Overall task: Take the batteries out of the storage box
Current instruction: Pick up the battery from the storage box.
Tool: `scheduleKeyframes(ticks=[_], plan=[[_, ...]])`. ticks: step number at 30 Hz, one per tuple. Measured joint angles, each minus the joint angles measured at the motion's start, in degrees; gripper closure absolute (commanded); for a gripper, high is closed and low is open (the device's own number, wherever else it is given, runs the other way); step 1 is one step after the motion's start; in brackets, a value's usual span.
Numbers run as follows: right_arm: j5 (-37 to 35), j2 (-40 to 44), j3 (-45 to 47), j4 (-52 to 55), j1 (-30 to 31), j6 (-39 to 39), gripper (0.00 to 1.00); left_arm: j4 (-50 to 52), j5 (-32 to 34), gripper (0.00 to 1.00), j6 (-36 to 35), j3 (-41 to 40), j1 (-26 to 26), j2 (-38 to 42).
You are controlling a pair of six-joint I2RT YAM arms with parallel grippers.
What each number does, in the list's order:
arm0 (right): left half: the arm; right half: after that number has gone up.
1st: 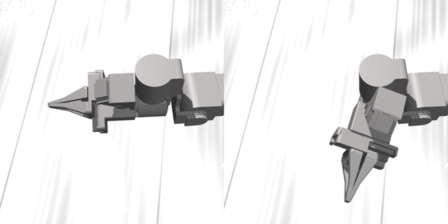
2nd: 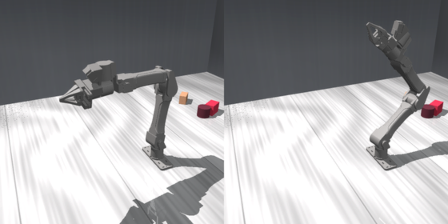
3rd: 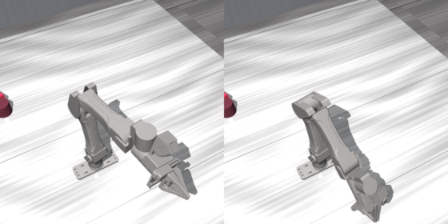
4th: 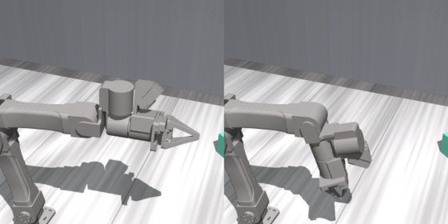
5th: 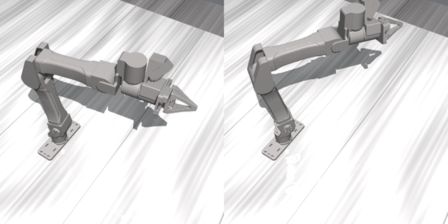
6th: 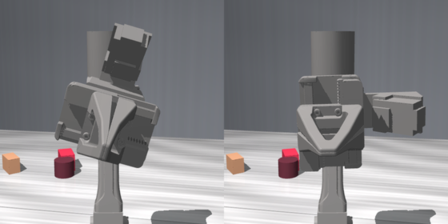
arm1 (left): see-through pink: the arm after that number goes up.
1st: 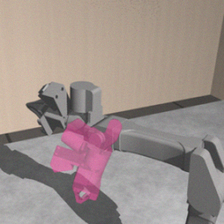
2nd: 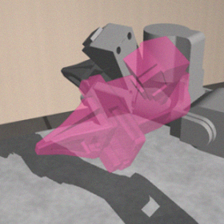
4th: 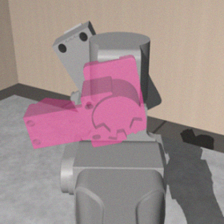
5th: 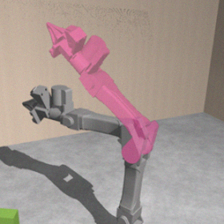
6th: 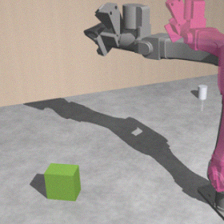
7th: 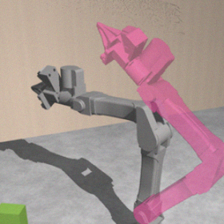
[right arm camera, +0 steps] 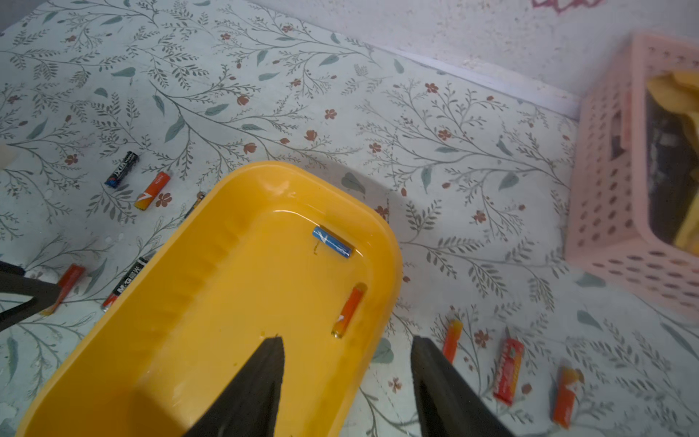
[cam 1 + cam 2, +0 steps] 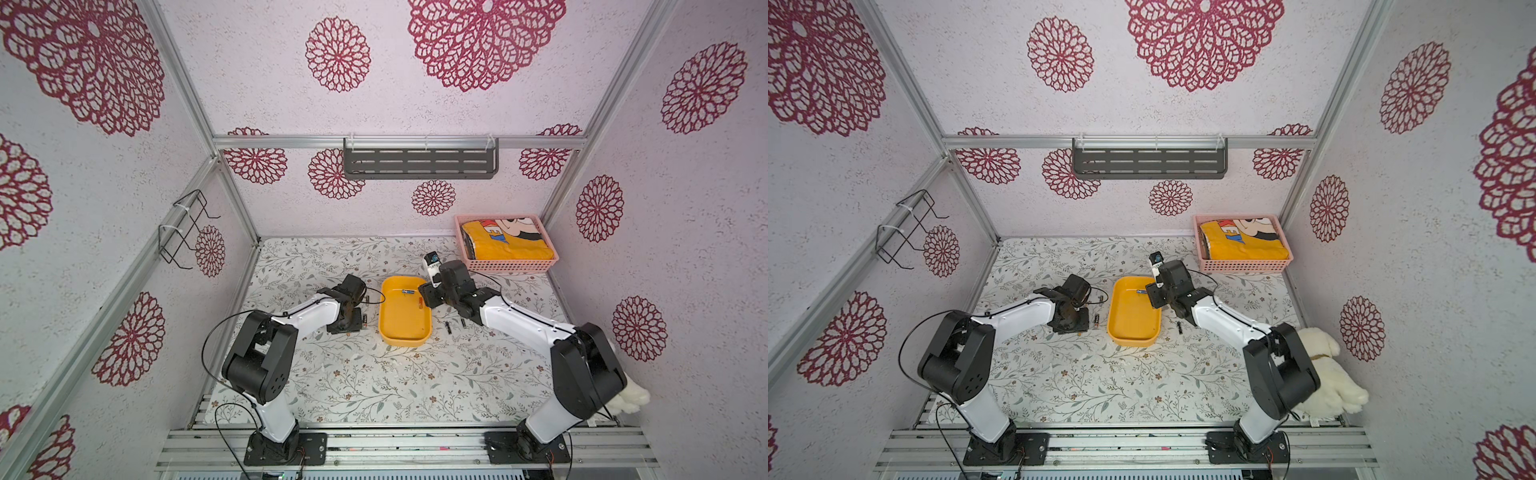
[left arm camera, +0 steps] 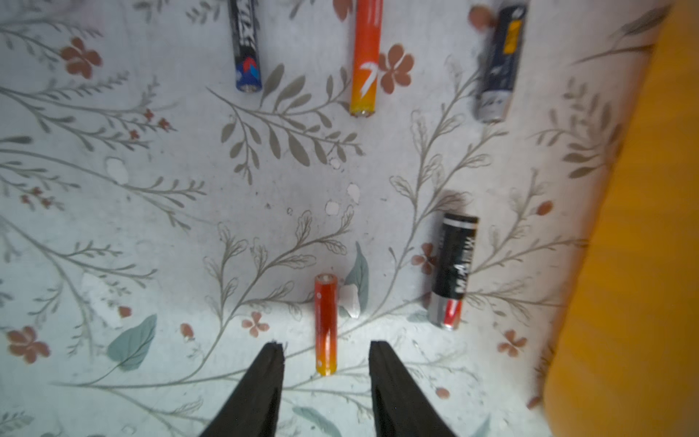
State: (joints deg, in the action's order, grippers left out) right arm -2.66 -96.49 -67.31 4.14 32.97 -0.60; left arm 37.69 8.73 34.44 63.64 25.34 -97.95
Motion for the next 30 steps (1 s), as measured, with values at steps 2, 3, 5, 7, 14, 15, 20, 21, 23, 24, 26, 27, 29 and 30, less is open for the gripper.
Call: scheduleKeyframes(ticks=[2,3,5,7,14,15,20,21,23,24,26,27,29,30], plan=[[1.49,-3.39,-3.23,1.31,0.04,2.27,0.43,0.85,0.68,0.53,-0.09,1.07,0.0,3.96],[2.01,-5.25,-4.94,2.16,0.04,3.48,0.44,1.09,1.11,0.52,-0.15,1.62,0.0,6.23],[3.08,-8.2,-7.58,3.52,0.04,5.51,0.46,0.76,1.97,0.51,-0.55,2.12,0.0,10.91],[4.0,-11.17,-10.23,4.76,0.04,7.37,0.48,-0.74,2.51,0.49,-1.42,1.29,0.0,15.93],[4.46,-21.03,-20.04,9.2,-0.09,12.59,0.53,-11.37,1.97,0.42,-3.1,-11.23,0.0,29.2],[4.44,-22.32,-21.4,9.73,-0.09,13.22,0.53,-12.28,1.64,0.42,-3.04,-12.52,0.0,29.29],[4.11,-27.43,-26.51,12.28,-0.26,15.82,0.55,-13.73,0.72,0.41,-2.62,-13.64,0.0,26.71],[4.02,-28.37,-27.54,12.85,-0.26,16.2,0.55,-13.9,0.72,0.41,-2.43,-13.64,0.0,26.14],[3.91,-30.05,-29.33,13.7,-0.28,16.83,0.56,-14.12,0.74,0.41,-2.01,-13.66,0.0,25.42],[3.87,-30.97,-30.32,14.21,-0.31,17.16,0.56,-14.32,0.74,0.41,-1.81,-13.66,0.0,25.09],[3.74,-32.5,-32.09,15.08,-0.31,17.57,0.56,-14.53,0.74,0.41,-1.57,-13.66,0.0,24.46],[3.72,-33.09,-32.59,15.26,-0.31,17.64,0.57,-14.6,0.76,0.41,-1.51,-13.66,0.0,24.06],[3.72,-33.73,-32.98,15.61,-0.33,17.7,0.58,-14.58,0.76,0.41,-1.38,-13.66,0.0,23.32],[3.72,-33.97,-33.07,15.65,-0.33,17.75,0.6,-14.53,0.79,0.41,-1.36,-13.66,0.0,22.86]])
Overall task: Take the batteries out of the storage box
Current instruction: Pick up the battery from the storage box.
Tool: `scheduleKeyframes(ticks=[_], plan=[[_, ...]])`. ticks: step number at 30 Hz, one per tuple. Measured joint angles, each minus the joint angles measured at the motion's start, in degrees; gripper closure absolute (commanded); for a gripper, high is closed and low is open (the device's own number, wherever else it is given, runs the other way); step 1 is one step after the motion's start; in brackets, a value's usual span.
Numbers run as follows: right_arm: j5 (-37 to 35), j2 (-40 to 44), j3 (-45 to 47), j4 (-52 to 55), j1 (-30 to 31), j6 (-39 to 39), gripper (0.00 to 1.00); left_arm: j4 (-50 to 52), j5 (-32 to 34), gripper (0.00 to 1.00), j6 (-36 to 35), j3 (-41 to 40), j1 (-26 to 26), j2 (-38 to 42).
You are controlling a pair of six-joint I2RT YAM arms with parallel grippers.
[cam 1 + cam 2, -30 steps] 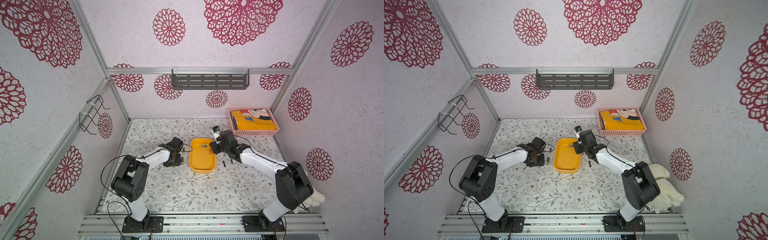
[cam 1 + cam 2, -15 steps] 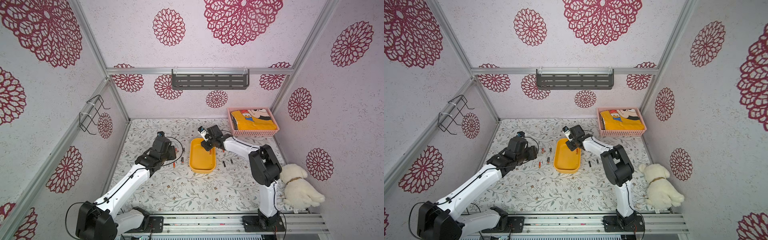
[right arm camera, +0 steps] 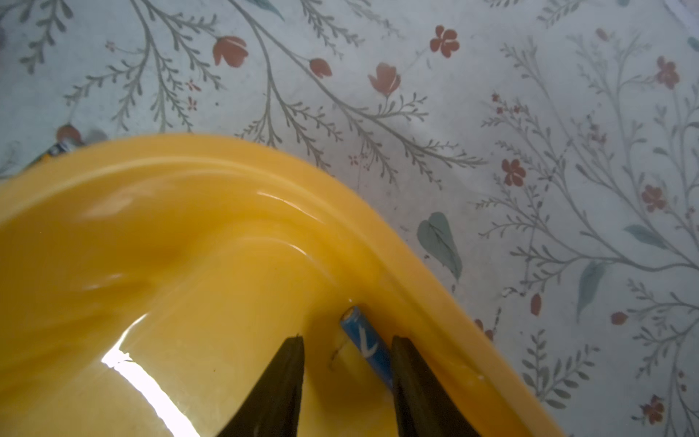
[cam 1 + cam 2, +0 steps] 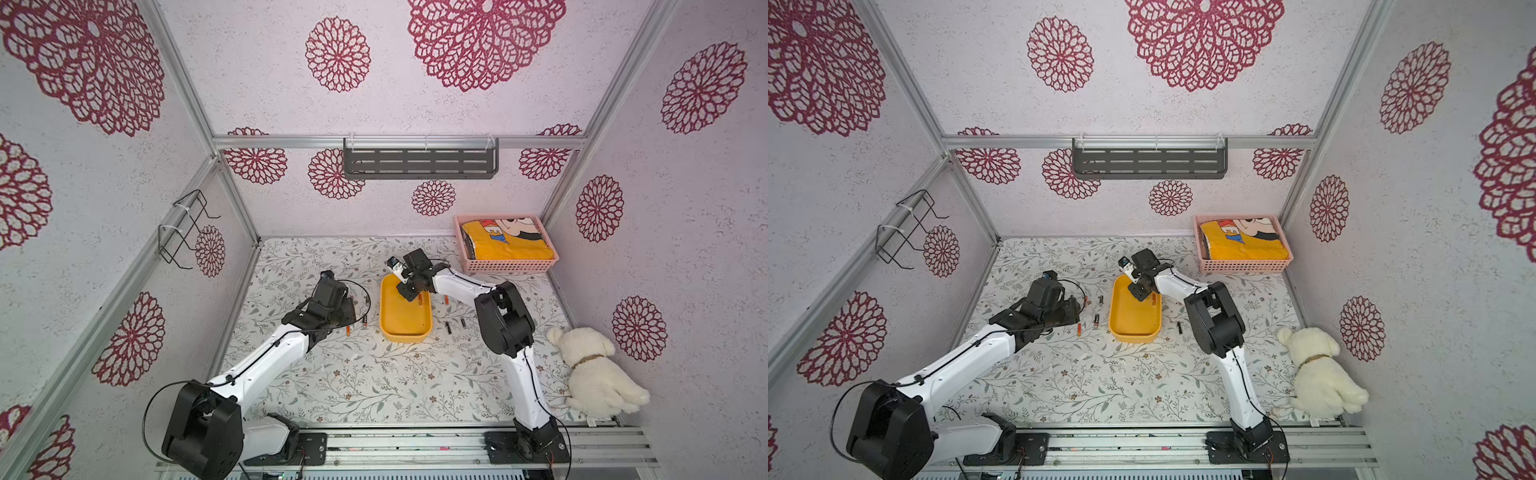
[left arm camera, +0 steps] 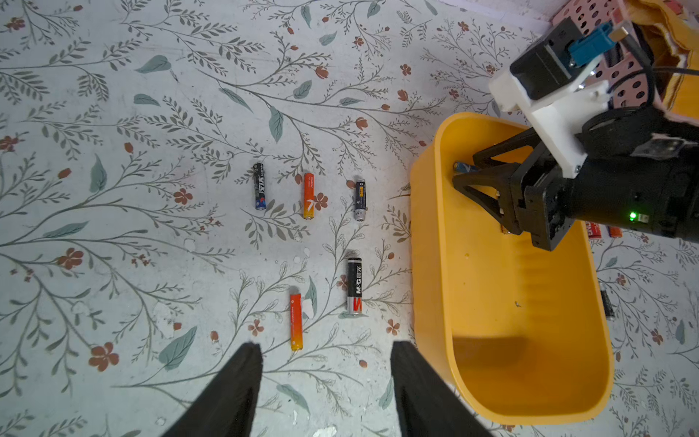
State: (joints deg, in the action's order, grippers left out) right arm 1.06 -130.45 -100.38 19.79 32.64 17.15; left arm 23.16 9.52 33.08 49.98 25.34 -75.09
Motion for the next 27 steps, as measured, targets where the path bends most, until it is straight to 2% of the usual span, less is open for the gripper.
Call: scheduleKeyframes(ticks=[7,12,15,17,20,27], plan=[[0.28,-1.18,-1.36,0.74,-0.13,-0.35,0.81,0.61,0.31,0.41,0.02,0.42,0.0,-2.47],[0.81,-1.2,-1.51,1.16,-0.22,-1.29,0.88,1.09,0.48,0.41,0.02,1.38,0.0,-4.0],[0.94,-1.2,-1.99,2.05,-0.24,-2.21,0.88,1.11,0.46,0.41,0.13,1.9,0.0,-4.83],[1.07,-1.22,-2.6,3.48,-0.26,-3.15,0.78,1.14,0.44,0.4,0.24,2.05,0.0,-5.18],[1.42,-1.25,-3.72,5.99,-0.26,-5.05,0.7,1.14,0.44,0.4,0.46,2.14,0.0,-5.49],[2.34,-1.25,-5.2,9.97,-0.35,-8.74,0.74,1.22,0.28,0.4,0.66,2.75,0.0,-6.71]])
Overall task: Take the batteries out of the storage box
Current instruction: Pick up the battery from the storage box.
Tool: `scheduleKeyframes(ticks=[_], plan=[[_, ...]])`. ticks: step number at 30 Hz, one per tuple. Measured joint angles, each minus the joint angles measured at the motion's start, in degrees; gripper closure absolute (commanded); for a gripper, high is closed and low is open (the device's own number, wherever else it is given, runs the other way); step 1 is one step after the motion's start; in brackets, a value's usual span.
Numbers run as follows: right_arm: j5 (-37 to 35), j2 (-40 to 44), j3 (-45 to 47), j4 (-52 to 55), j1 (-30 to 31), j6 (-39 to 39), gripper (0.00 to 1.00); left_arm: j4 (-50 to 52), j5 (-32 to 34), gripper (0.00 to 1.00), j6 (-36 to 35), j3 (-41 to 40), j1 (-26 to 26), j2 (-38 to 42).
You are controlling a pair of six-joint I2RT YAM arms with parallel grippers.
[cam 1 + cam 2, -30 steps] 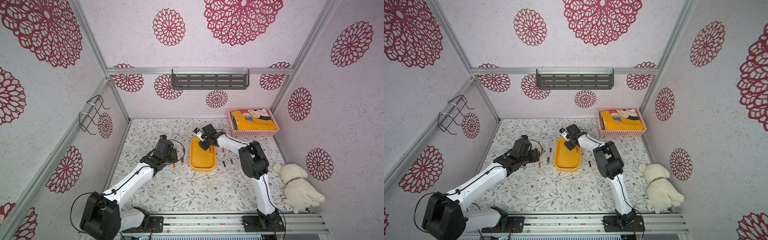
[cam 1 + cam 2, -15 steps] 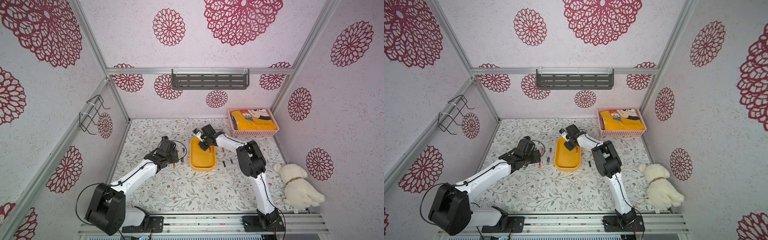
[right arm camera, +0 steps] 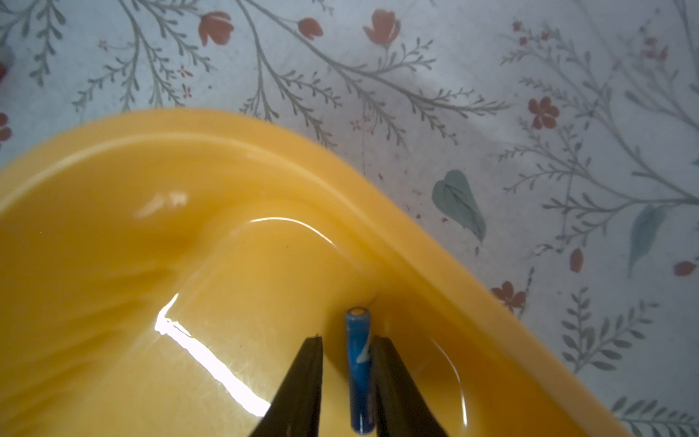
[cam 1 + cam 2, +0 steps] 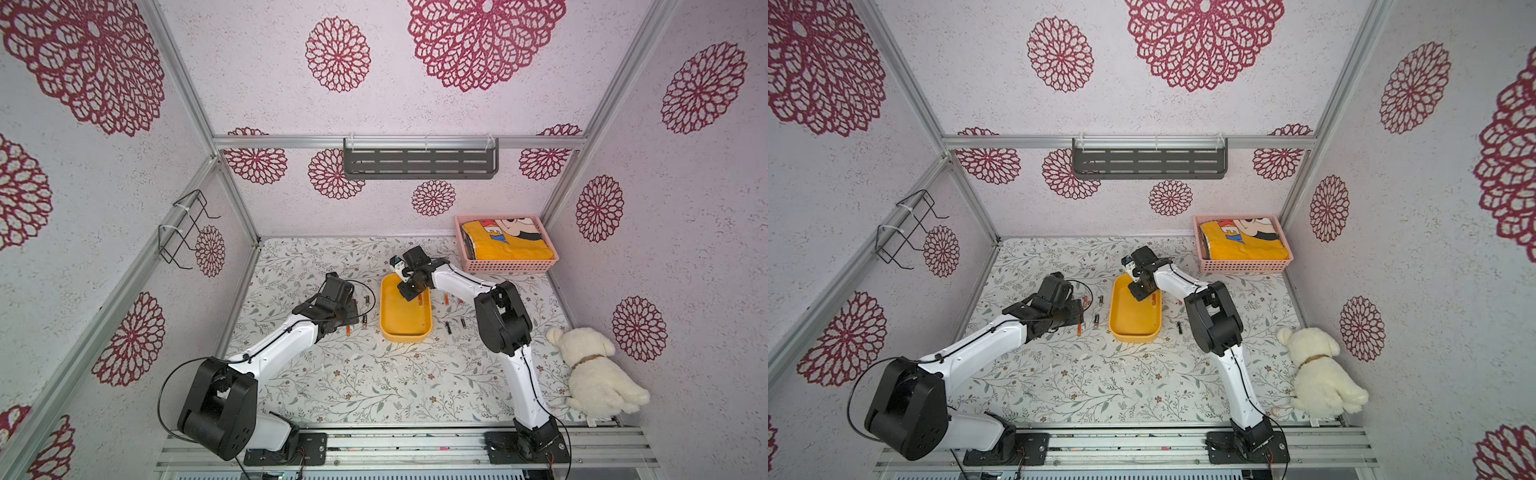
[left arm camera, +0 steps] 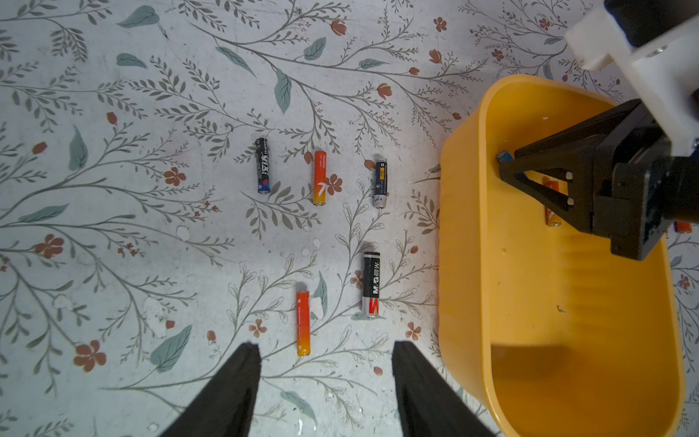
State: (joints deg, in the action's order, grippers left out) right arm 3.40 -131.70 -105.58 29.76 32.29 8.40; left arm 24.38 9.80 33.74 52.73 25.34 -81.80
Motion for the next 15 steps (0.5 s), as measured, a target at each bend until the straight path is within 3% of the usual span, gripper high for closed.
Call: scheduleKeyframes(ticks=[7,15], plan=[[0.07,-0.39,-0.02,1.84,-0.37,-1.55,0.74,0.22,0.04,0.4,0.0,0.63,0.0,-0.39],[0.37,-1.7,-2.78,3.87,-0.61,-3.82,0.95,0.39,0.17,0.4,0.0,0.76,0.0,-0.55]])
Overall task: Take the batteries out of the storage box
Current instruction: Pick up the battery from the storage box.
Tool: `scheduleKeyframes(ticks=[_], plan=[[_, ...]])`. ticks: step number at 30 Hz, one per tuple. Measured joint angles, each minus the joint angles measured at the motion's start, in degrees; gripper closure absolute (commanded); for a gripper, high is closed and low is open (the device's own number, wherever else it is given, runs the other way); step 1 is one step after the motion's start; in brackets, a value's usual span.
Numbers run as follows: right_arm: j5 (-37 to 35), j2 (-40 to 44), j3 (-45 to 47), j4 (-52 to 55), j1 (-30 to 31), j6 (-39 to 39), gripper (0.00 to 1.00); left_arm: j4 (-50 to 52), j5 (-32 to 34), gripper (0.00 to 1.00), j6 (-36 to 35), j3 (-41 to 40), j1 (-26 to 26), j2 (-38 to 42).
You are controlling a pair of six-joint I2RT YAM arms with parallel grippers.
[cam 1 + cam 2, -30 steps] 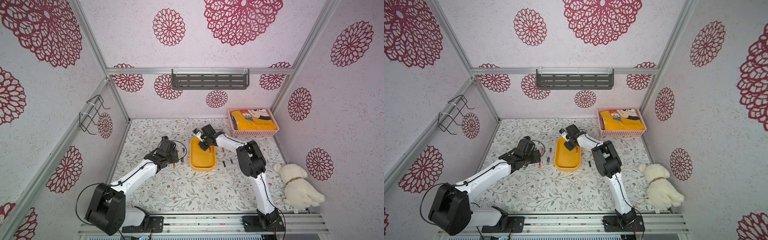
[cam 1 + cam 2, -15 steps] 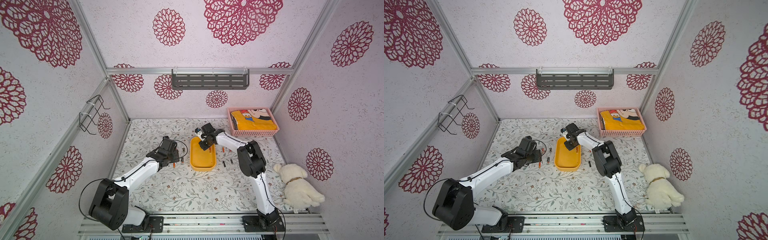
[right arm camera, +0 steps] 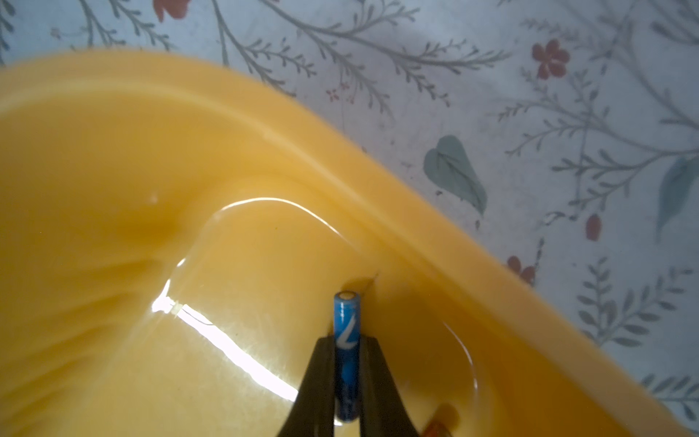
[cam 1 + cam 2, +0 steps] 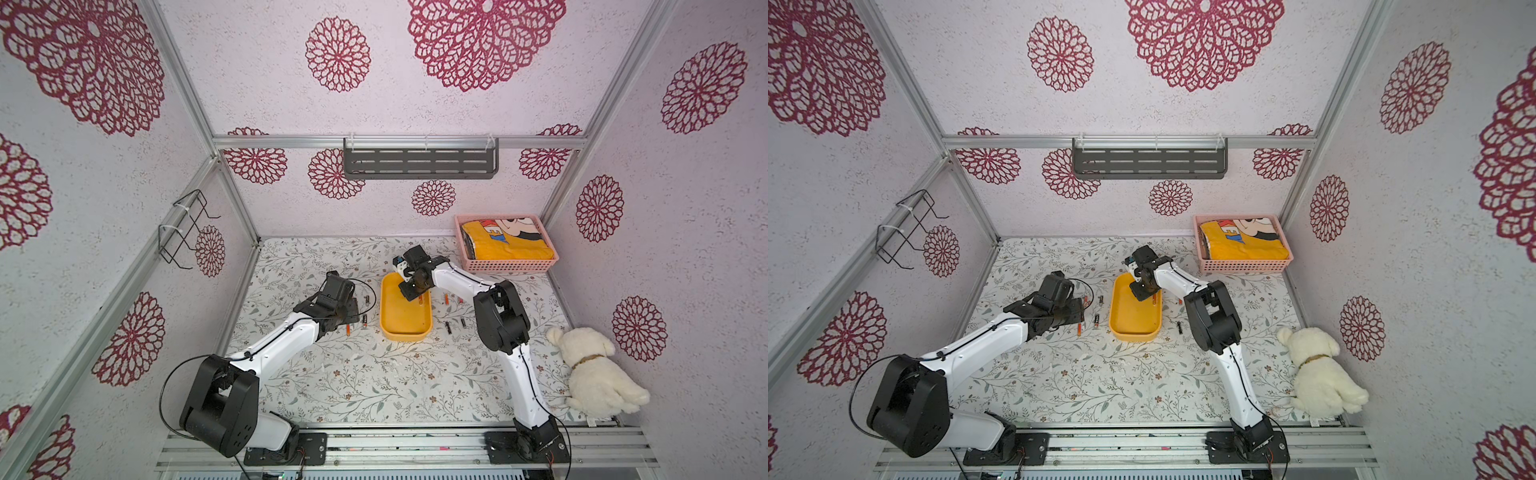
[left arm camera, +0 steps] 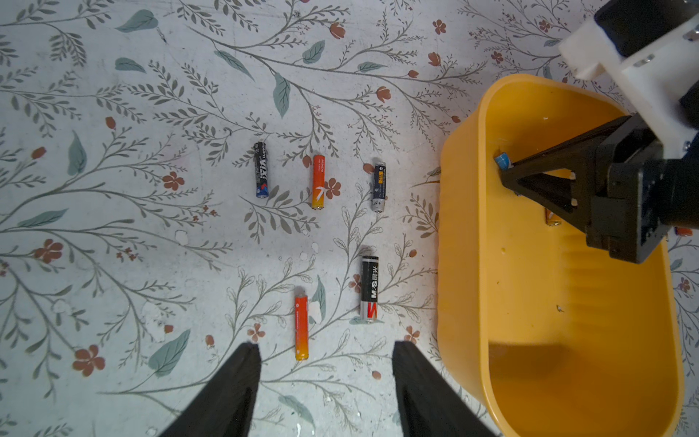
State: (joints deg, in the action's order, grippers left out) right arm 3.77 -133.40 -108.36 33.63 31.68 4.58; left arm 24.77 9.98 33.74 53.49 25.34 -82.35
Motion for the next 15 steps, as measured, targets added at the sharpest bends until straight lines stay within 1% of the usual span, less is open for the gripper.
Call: scheduleKeyframes(ticks=[4,15], plan=[[0.2,-0.42,-1.01,1.01,-0.04,-1.73,1.0,0.04,0.02,0.4,0.02,0.04,0.0,-0.09],[3.91,0.48,-2.78,4.37,-0.04,-9.14,1.0,-0.02,0.83,0.39,0.42,0.04,0.0,-0.09]])
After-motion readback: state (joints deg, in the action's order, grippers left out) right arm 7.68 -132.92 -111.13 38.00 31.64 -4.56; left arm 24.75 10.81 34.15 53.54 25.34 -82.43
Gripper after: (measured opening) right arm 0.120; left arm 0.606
